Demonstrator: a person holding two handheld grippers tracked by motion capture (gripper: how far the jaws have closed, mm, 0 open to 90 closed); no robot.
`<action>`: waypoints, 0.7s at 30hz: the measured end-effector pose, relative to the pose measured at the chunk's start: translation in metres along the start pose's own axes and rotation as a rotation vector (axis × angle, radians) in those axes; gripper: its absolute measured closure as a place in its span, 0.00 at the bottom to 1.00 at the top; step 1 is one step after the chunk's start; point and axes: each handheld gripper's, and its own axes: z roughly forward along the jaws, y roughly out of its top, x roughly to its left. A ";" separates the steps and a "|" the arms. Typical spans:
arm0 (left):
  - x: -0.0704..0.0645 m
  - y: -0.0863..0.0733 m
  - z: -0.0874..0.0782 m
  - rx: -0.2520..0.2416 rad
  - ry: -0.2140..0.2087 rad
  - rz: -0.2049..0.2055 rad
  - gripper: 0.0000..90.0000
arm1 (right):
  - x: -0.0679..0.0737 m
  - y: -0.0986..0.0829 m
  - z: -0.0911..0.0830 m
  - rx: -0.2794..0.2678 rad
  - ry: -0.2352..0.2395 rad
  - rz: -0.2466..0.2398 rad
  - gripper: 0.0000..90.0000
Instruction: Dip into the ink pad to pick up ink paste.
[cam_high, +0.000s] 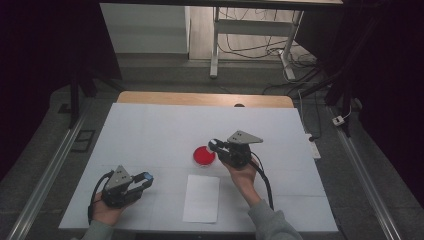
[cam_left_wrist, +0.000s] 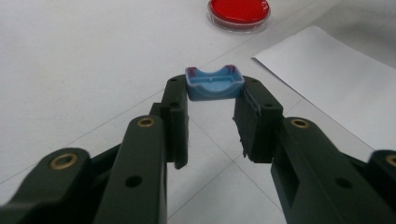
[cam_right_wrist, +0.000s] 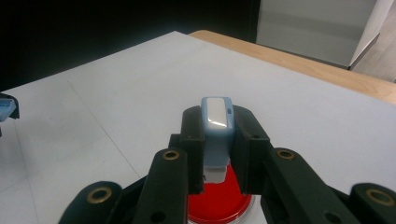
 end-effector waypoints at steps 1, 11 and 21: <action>0.000 0.000 0.000 0.000 -0.001 0.000 0.73 | 0.000 -0.001 0.002 0.004 0.001 -0.001 0.84; 0.001 0.000 -0.001 -0.001 0.000 -0.004 0.73 | 0.000 -0.008 0.019 0.060 0.000 -0.012 0.84; 0.002 0.000 -0.001 -0.002 0.004 -0.007 0.73 | 0.000 -0.012 0.029 0.098 -0.006 -0.022 0.84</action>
